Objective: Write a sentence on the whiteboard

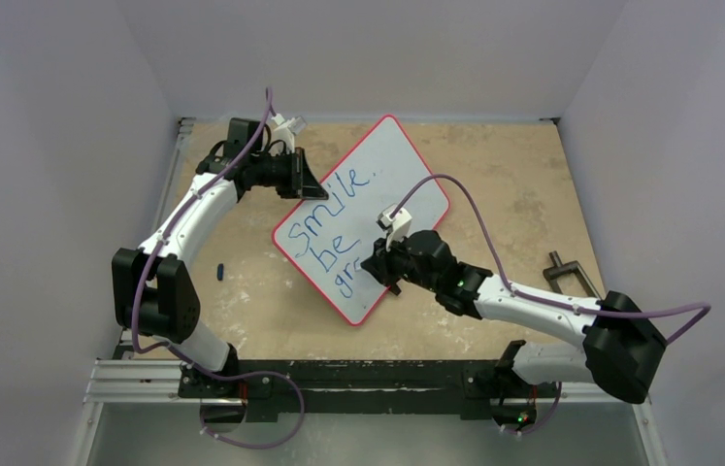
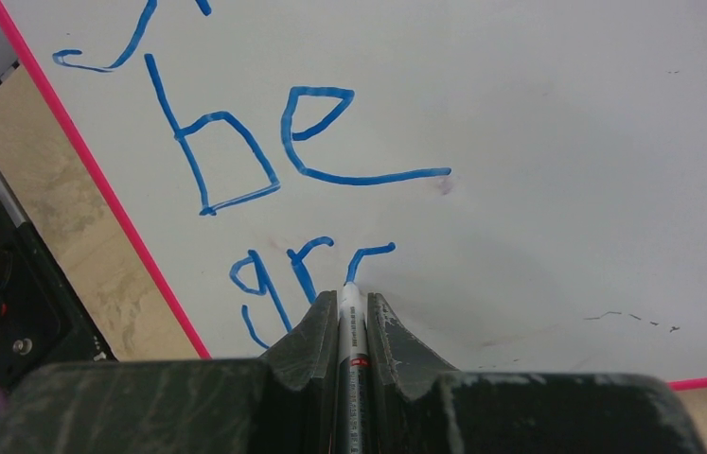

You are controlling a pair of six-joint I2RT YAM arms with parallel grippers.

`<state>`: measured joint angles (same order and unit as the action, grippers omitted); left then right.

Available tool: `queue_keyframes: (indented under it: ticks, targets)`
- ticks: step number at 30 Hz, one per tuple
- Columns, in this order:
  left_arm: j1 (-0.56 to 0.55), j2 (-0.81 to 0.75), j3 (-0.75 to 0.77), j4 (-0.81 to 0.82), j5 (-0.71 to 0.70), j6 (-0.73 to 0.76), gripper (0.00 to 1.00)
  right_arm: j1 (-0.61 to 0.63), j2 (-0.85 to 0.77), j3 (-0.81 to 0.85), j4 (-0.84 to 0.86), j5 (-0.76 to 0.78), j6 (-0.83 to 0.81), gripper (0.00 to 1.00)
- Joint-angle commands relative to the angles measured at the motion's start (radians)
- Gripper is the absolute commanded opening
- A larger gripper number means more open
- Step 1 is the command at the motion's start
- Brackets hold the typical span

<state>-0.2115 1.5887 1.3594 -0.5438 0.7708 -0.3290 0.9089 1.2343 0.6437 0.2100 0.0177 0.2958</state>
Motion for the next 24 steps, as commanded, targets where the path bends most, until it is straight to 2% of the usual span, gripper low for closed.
queue_keyframes:
  ticks: [1, 10, 24]
  targets:
    - [0.003, -0.035, 0.021, 0.023, -0.061, -0.005, 0.00, 0.002, 0.012, 0.017, -0.064, 0.072, 0.000, 0.00]
    - [0.003, -0.037, 0.021, 0.023, -0.061, -0.005, 0.00, -0.005, 0.037, 0.086, -0.099, 0.160, 0.006, 0.00]
    - [0.003, -0.039, 0.023, 0.023, -0.057, -0.007, 0.00, -0.013, 0.045, 0.131, -0.089, 0.136, 0.015, 0.00]
